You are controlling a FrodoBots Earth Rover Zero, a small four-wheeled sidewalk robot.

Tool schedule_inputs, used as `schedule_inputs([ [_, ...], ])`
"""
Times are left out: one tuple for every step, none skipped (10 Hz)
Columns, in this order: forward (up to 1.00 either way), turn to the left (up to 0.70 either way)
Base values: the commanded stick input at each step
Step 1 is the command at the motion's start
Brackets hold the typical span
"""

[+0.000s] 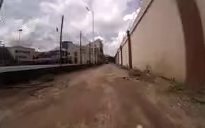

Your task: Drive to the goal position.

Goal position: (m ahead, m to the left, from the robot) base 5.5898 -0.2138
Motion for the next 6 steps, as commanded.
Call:
schedule_inputs([
  [0.50, 0.00],
  [0.50, 0.00],
  [0.50, 0.00],
  [0.50, 0.00],
  [0.50, 0.00],
  [0.50, 0.00],
])
